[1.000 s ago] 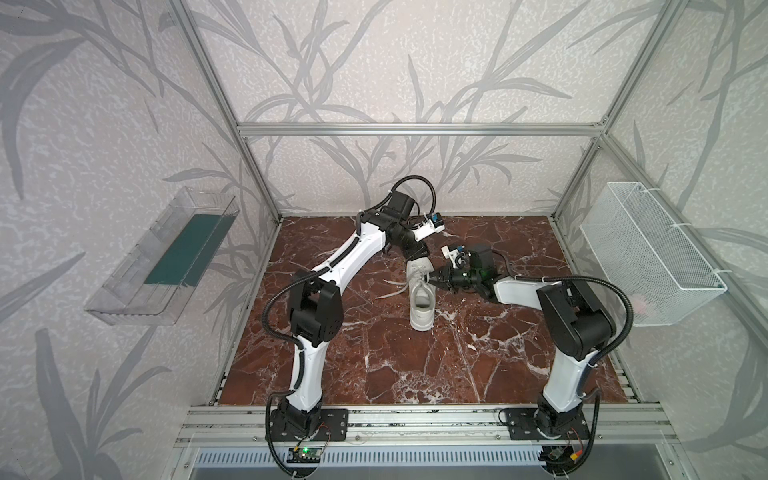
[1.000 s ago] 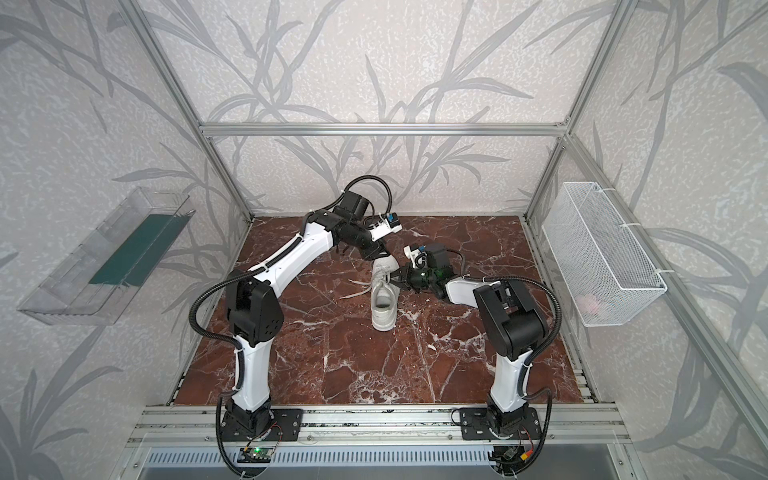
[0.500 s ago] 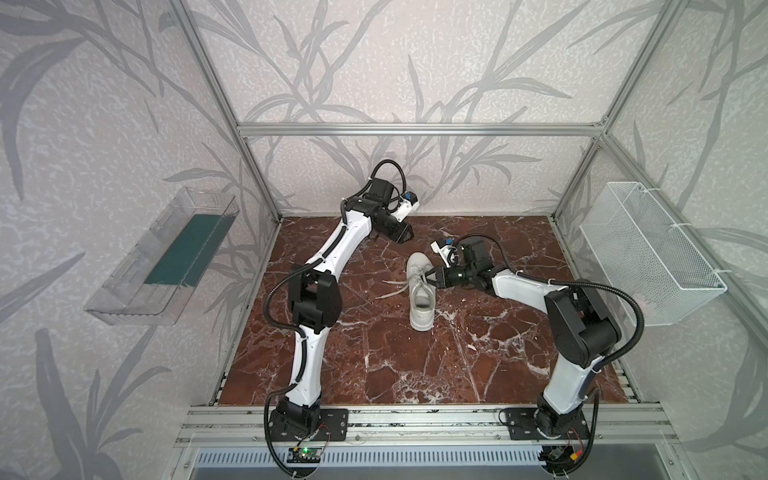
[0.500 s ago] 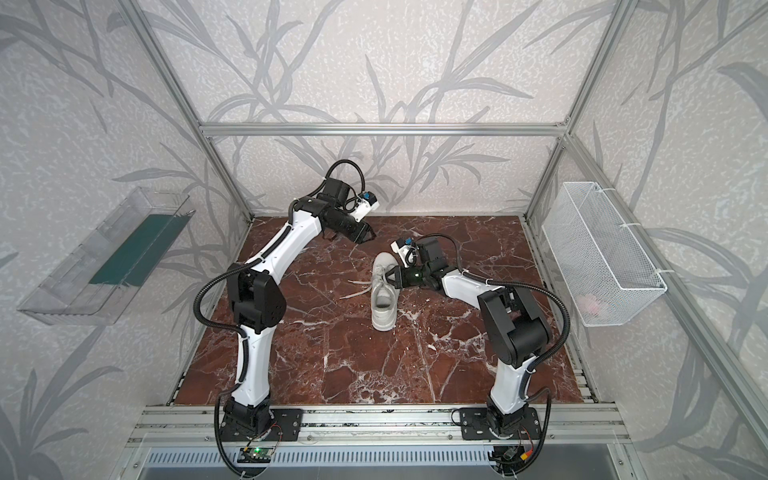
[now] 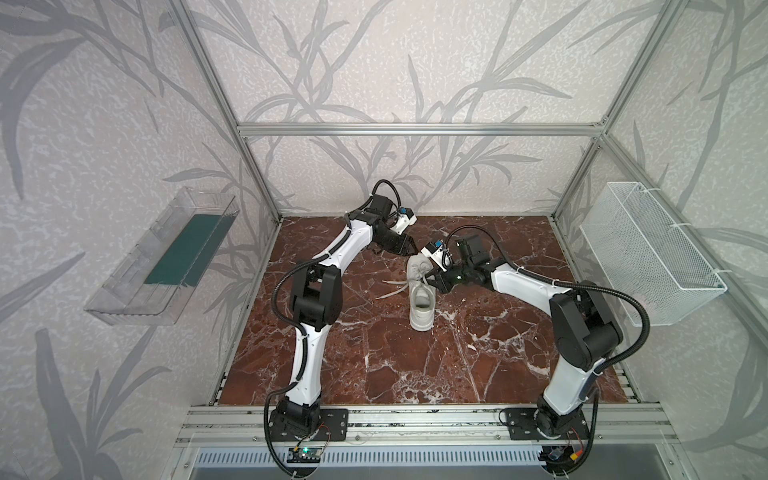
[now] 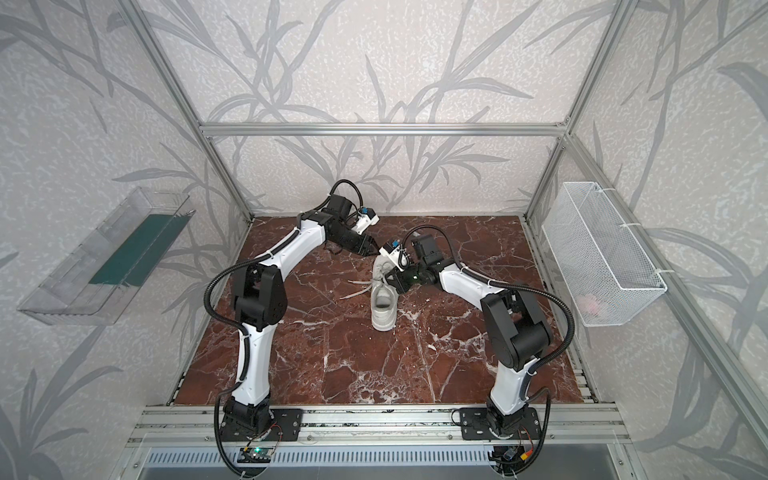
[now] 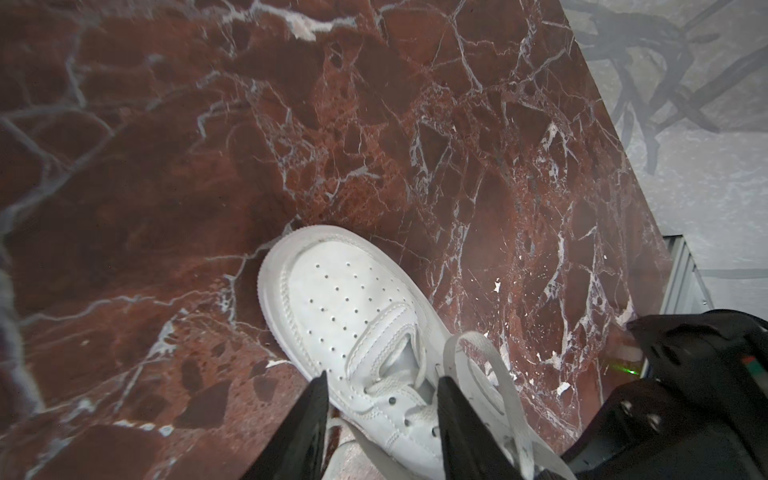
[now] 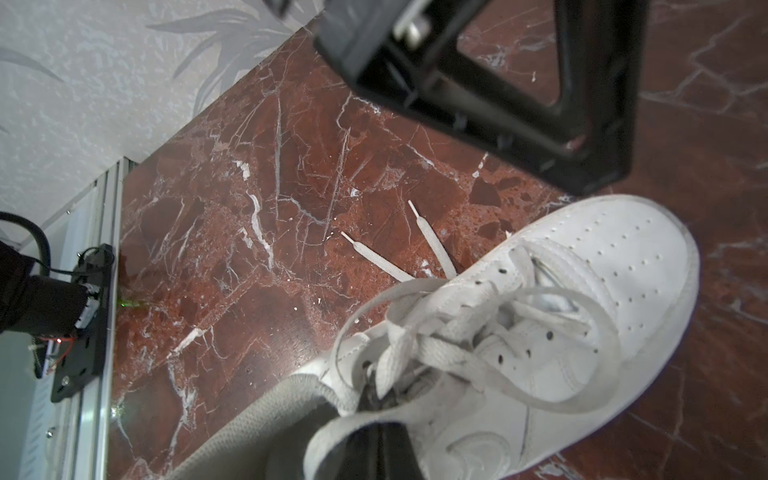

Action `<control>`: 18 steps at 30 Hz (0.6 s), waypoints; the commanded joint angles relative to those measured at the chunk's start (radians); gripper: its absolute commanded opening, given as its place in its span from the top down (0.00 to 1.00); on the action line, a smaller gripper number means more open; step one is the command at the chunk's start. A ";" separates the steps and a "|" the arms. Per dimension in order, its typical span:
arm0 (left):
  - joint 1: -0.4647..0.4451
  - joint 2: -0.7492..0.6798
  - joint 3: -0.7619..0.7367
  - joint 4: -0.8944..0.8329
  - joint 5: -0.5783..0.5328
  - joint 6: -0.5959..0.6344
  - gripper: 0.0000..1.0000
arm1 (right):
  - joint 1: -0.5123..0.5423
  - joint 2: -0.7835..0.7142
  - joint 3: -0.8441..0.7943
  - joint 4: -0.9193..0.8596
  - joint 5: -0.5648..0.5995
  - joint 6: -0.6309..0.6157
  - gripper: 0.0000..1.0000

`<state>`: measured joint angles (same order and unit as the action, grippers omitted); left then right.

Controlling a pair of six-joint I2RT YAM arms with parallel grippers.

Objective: Tie the shoes

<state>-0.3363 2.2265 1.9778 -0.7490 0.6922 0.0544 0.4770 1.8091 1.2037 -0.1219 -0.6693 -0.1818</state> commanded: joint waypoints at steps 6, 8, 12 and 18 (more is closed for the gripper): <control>0.004 -0.093 -0.117 0.183 0.118 -0.117 0.51 | 0.025 -0.004 0.043 -0.126 0.004 -0.133 1.00; 0.005 -0.090 -0.121 0.189 0.133 -0.124 0.49 | 0.024 0.000 0.049 -0.139 0.007 -0.142 1.00; 0.004 -0.085 -0.125 0.178 0.161 -0.124 0.45 | 0.026 0.000 0.051 -0.142 0.013 -0.146 1.00; -0.004 -0.082 -0.149 0.182 0.173 -0.134 0.41 | 0.029 0.003 0.056 -0.143 0.017 -0.151 1.00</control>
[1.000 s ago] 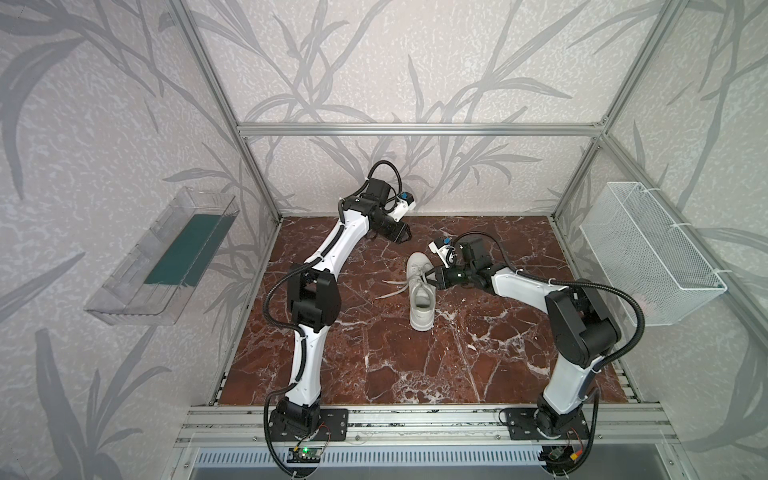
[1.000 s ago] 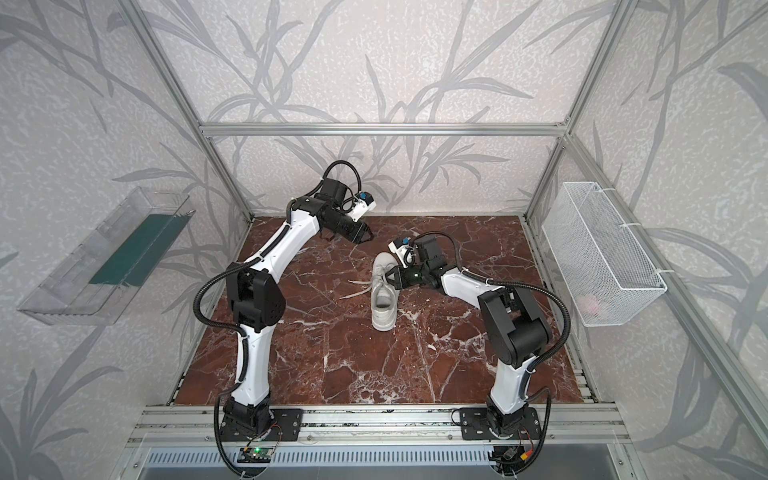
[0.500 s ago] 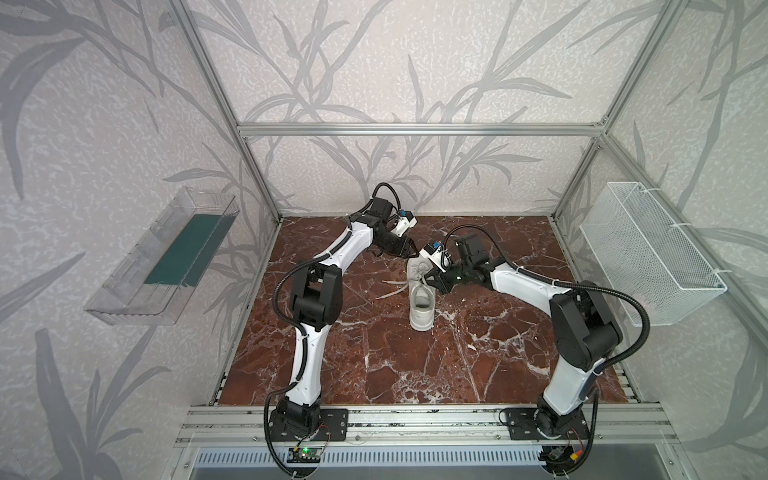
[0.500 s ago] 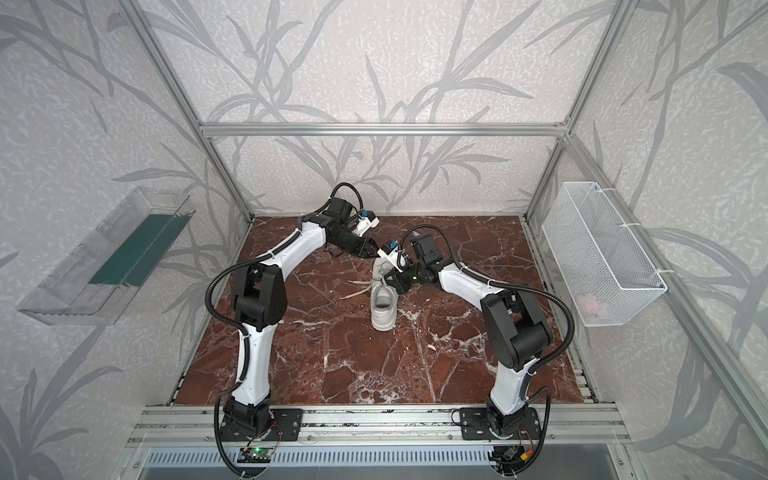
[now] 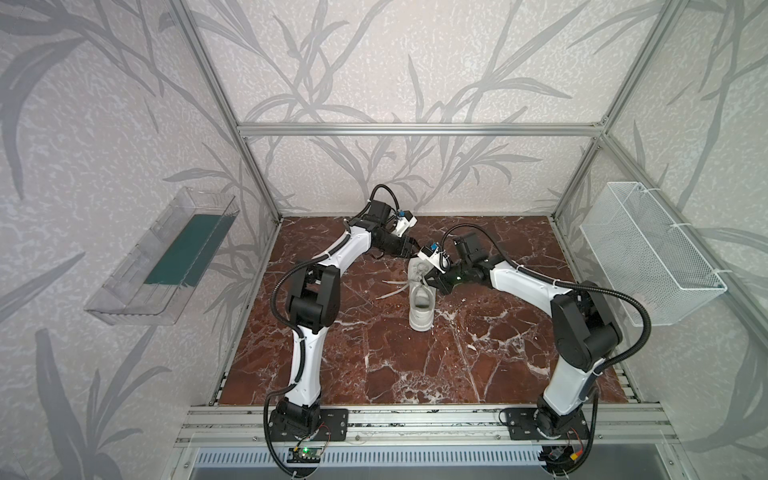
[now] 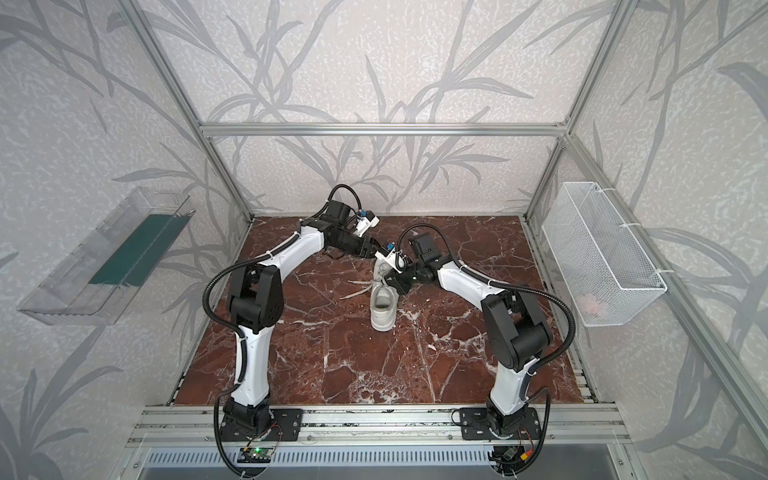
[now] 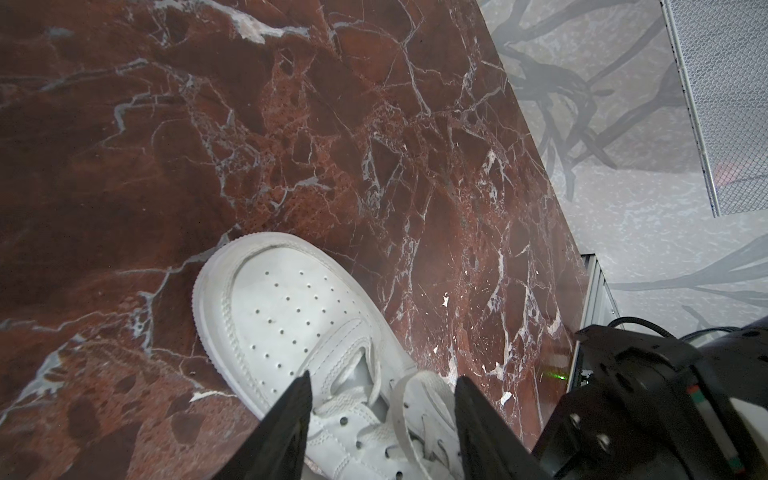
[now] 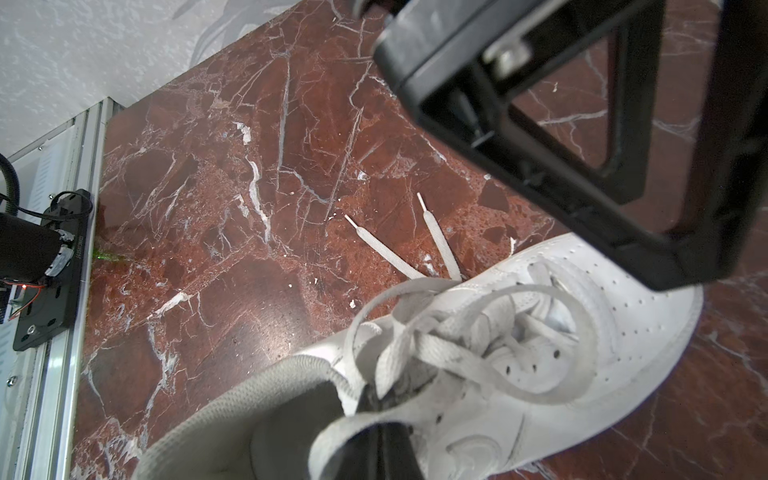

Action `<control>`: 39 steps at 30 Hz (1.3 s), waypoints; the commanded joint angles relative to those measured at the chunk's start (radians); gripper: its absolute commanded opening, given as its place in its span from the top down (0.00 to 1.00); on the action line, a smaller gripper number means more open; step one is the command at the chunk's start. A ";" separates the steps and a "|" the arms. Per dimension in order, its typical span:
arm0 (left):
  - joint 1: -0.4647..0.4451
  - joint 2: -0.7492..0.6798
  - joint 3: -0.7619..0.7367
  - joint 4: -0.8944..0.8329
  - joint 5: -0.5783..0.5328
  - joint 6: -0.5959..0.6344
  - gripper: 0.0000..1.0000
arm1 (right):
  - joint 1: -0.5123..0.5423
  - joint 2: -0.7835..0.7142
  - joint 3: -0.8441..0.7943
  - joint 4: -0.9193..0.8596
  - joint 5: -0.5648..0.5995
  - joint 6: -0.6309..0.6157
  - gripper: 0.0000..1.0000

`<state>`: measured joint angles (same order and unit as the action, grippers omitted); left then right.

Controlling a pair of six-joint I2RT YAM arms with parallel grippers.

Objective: Tie the shoes

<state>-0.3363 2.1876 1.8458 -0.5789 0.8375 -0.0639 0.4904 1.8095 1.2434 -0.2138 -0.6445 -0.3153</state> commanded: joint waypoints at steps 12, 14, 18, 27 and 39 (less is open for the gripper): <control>-0.044 -0.015 0.009 -0.069 0.020 0.033 0.38 | 0.019 0.016 0.035 -0.063 -0.006 -0.027 1.00; -0.055 -0.004 0.026 -0.094 0.010 0.052 0.37 | 0.019 0.017 0.037 -0.065 -0.006 -0.028 1.00; -0.068 0.009 0.042 -0.121 -0.006 0.066 0.37 | 0.021 0.018 0.037 -0.067 -0.006 -0.031 1.00; -0.087 0.026 0.061 -0.159 -0.013 0.080 0.34 | 0.021 0.016 0.041 -0.071 -0.001 -0.038 1.00; -0.110 0.056 0.150 -0.319 -0.157 0.199 0.31 | 0.024 0.019 0.047 -0.076 0.004 -0.033 1.00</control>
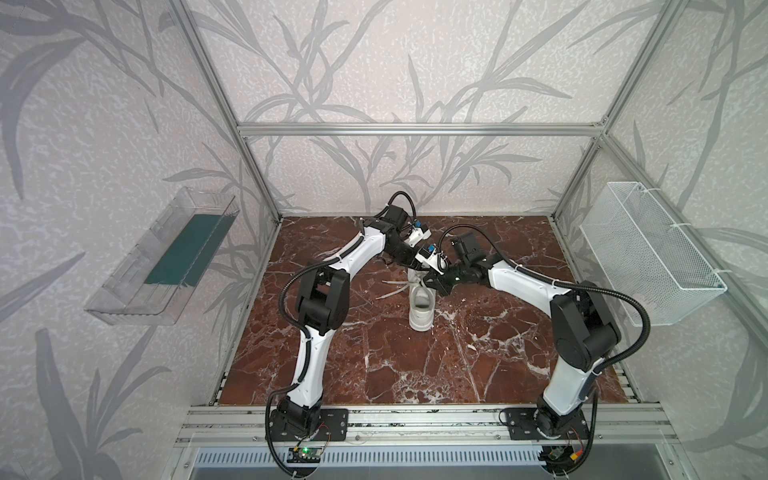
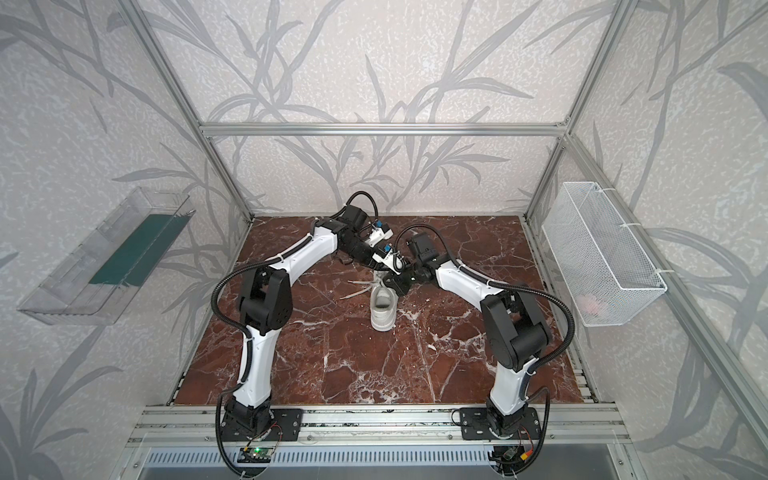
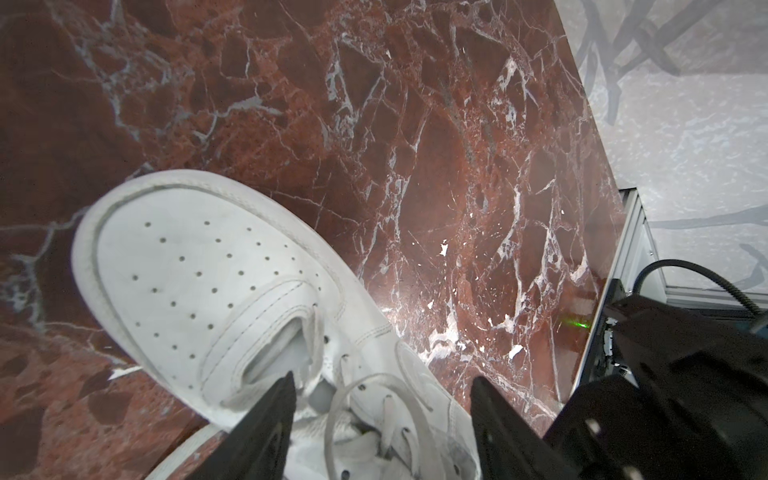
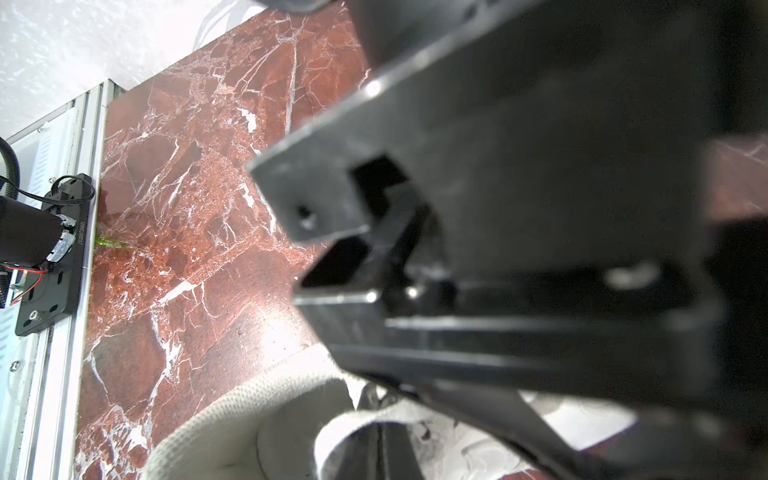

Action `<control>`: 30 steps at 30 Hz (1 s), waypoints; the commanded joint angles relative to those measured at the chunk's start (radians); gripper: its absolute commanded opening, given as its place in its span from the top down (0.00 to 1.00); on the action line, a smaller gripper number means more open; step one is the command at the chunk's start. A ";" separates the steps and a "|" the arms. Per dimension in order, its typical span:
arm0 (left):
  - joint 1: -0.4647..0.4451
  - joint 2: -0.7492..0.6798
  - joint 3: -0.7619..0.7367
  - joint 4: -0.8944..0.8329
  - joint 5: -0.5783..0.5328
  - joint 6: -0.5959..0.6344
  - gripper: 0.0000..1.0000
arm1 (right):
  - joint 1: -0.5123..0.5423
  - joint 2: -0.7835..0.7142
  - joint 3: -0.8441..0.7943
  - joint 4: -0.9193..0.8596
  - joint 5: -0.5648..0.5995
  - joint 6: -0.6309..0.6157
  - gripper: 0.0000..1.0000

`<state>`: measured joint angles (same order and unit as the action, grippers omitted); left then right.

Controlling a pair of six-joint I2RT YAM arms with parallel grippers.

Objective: Tie the shoes

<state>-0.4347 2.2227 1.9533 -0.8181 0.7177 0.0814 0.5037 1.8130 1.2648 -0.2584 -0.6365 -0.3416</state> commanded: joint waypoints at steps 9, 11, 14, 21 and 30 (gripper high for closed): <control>-0.020 0.044 0.077 -0.169 -0.066 0.107 0.33 | 0.012 0.018 0.030 -0.033 0.003 -0.010 1.00; -0.020 0.046 0.080 -0.177 -0.054 0.109 0.35 | 0.012 0.020 0.031 -0.032 0.003 -0.010 1.00; -0.020 0.049 0.079 -0.175 -0.029 0.098 0.41 | 0.013 0.019 0.031 -0.033 0.005 -0.010 1.00; -0.019 0.048 0.077 -0.175 -0.028 0.091 0.68 | 0.012 0.018 0.030 -0.032 0.008 -0.007 1.00; -0.003 0.037 0.111 -0.137 -0.015 0.030 0.85 | 0.012 0.008 0.014 -0.028 0.014 -0.005 1.00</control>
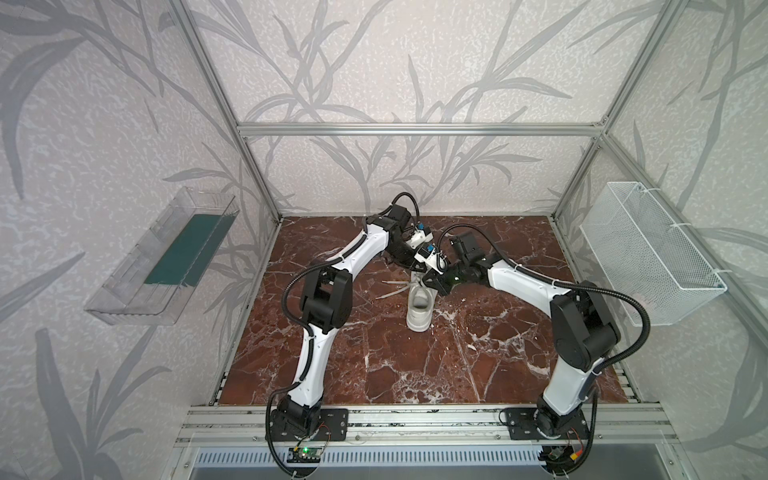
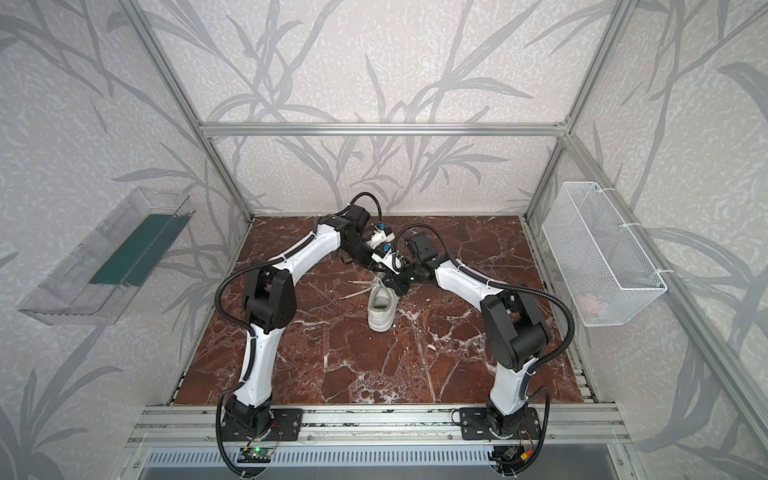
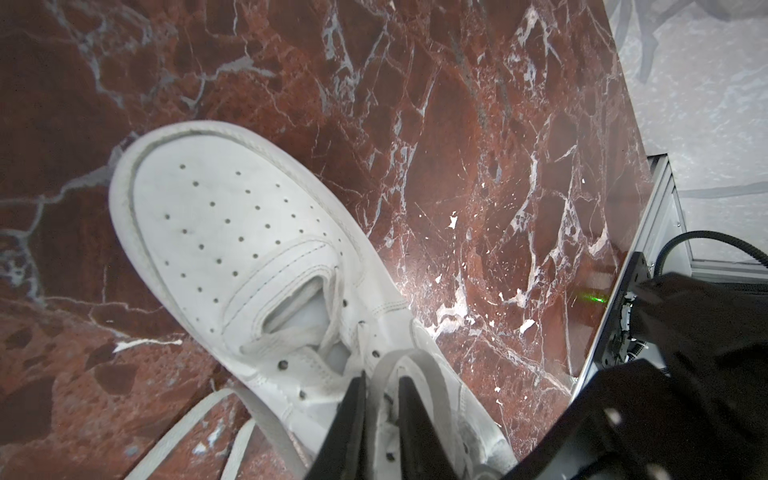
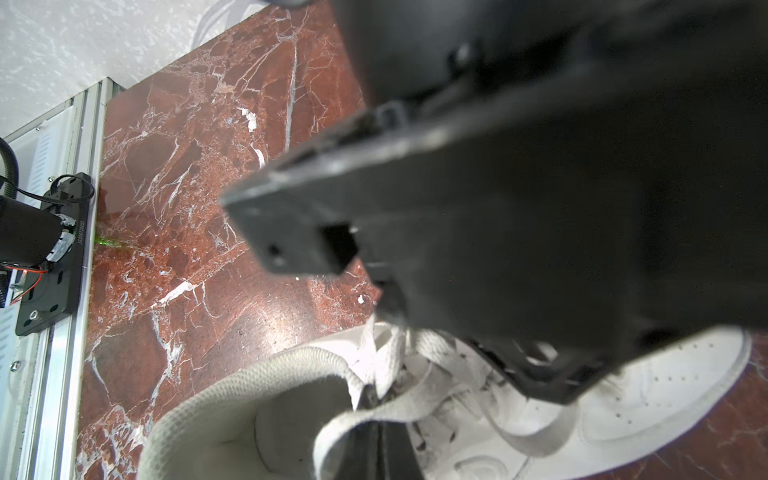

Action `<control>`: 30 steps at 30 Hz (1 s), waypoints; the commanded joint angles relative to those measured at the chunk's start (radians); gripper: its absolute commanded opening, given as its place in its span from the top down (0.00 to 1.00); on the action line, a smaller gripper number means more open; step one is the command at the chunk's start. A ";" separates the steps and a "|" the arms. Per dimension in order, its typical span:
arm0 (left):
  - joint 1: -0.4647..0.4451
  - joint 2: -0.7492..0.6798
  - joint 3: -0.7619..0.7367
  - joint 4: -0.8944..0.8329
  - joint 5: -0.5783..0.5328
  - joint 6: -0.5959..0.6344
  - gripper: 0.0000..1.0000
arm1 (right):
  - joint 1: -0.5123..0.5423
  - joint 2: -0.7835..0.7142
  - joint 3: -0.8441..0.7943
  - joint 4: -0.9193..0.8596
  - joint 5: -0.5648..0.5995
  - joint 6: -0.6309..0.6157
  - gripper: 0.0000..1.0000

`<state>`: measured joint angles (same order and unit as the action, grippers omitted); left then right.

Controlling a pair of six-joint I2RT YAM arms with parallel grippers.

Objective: Tie the shoes

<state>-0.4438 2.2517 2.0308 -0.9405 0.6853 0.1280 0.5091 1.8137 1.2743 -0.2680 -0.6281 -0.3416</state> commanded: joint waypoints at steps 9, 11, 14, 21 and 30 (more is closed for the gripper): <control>0.032 -0.034 -0.006 0.028 0.020 -0.049 0.95 | 0.003 -0.018 -0.030 0.020 -0.001 0.024 1.00; 0.036 -0.046 -0.024 0.051 0.020 -0.060 0.96 | -0.002 -0.028 -0.045 0.042 -0.001 0.040 1.00; 0.042 -0.061 -0.044 0.081 0.021 -0.071 0.97 | -0.010 -0.046 -0.063 0.068 -0.004 0.059 1.00; 0.052 -0.064 -0.040 0.081 0.018 -0.074 1.00 | -0.021 -0.060 -0.083 0.093 -0.017 0.087 1.00; 0.059 -0.064 -0.039 0.102 0.018 -0.095 1.00 | -0.044 -0.089 -0.117 0.134 -0.041 0.120 1.00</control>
<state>-0.3904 2.2333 1.9953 -0.8463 0.6926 0.0471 0.4736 1.7737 1.1728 -0.1566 -0.6491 -0.2394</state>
